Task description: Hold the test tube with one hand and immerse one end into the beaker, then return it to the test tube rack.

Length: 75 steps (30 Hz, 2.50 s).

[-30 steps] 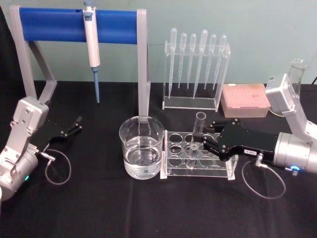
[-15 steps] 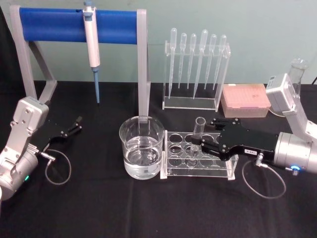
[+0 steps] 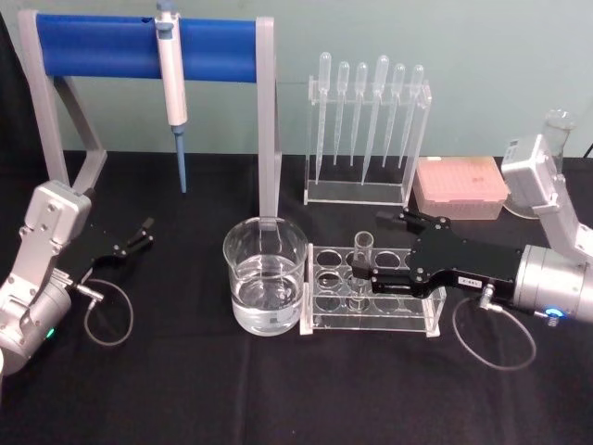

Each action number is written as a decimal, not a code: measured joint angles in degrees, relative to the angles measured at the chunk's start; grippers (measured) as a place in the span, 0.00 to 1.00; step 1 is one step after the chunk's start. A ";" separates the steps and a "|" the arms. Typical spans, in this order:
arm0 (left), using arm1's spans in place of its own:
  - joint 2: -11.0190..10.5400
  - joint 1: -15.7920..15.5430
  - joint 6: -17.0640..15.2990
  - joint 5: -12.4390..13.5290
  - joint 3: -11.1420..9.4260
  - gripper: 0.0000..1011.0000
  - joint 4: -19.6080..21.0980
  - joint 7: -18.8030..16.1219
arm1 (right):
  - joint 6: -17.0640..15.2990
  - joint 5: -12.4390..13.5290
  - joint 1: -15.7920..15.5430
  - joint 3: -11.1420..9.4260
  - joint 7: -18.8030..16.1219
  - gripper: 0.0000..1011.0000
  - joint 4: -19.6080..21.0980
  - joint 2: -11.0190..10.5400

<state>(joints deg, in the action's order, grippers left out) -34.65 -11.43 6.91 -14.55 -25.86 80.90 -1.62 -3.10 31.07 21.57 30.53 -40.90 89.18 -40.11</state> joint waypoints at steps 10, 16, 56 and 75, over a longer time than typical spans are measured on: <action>0.00 0.00 0.00 0.00 0.00 0.99 0.00 0.00 | 0.51 2.32 -0.53 -2.72 0.23 0.99 3.99 -1.19; 0.00 0.00 0.00 0.00 0.00 0.99 0.00 0.00 | 0.50 3.90 -1.59 -5.02 2.43 0.99 6.54 -1.63; 0.00 0.00 0.00 0.00 0.00 0.99 0.00 0.00 | -2.94 -8.73 -11.71 -15.20 39.61 0.99 -4.00 11.63; 0.00 0.00 0.00 0.00 0.00 0.99 0.00 0.00 | -4.57 -9.93 -11.49 -14.99 39.00 0.99 -5.39 12.23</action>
<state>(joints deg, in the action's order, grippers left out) -34.65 -11.44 6.91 -14.55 -25.86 80.90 -1.62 -7.67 21.14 10.07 15.54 -1.91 83.80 -27.88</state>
